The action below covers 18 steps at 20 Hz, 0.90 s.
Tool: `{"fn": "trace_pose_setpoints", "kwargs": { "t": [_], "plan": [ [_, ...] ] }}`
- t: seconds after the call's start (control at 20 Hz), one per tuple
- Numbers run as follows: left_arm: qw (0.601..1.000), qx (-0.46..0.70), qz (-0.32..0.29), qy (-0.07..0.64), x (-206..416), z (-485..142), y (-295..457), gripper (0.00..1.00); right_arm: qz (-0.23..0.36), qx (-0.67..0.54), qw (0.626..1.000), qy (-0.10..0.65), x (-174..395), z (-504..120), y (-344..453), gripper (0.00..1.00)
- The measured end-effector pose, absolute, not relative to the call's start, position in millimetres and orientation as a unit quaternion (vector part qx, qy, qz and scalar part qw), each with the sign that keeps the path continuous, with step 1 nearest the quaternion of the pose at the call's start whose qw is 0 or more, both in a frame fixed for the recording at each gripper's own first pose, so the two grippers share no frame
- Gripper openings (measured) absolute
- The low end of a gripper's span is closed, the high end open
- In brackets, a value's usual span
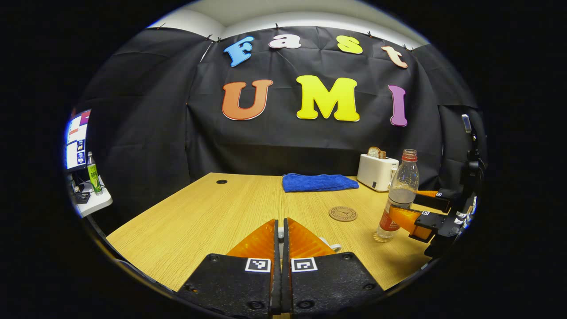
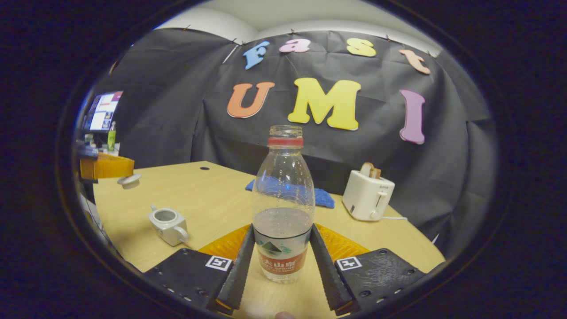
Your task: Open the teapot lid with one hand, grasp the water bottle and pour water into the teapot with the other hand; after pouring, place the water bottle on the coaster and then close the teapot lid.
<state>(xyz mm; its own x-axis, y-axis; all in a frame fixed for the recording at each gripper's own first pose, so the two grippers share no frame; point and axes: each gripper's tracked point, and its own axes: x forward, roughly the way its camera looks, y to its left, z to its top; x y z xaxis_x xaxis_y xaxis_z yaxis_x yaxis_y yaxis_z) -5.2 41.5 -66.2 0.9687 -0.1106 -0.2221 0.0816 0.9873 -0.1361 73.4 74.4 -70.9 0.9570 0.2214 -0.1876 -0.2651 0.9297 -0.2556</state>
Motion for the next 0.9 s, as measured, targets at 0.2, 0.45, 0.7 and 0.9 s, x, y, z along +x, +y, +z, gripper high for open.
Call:
{"fn": "trace_pose_setpoints", "kwargs": {
  "t": [0.2,0.45,0.7,0.9],
  "plan": [
    [0.991,-0.062,-0.045,0.108,-4,-67,55,0.03,0.122,-0.281,0.951,0.049,79,-62,77,0.71],
    [0.991,-0.074,-0.037,0.107,-1,-69,70,0.03,0.134,-0.427,0.894,0.029,86,-72,102,0.72],
    [0.991,-0.071,-0.022,0.108,0,-73,88,0.03,0.137,-0.543,0.828,0.000,91,-78,112,0.72],
    [0.991,-0.072,-0.019,0.108,1,-75,91,0.03,0.143,-0.614,0.776,-0.024,88,-84,120,0.71]
  ]
}}
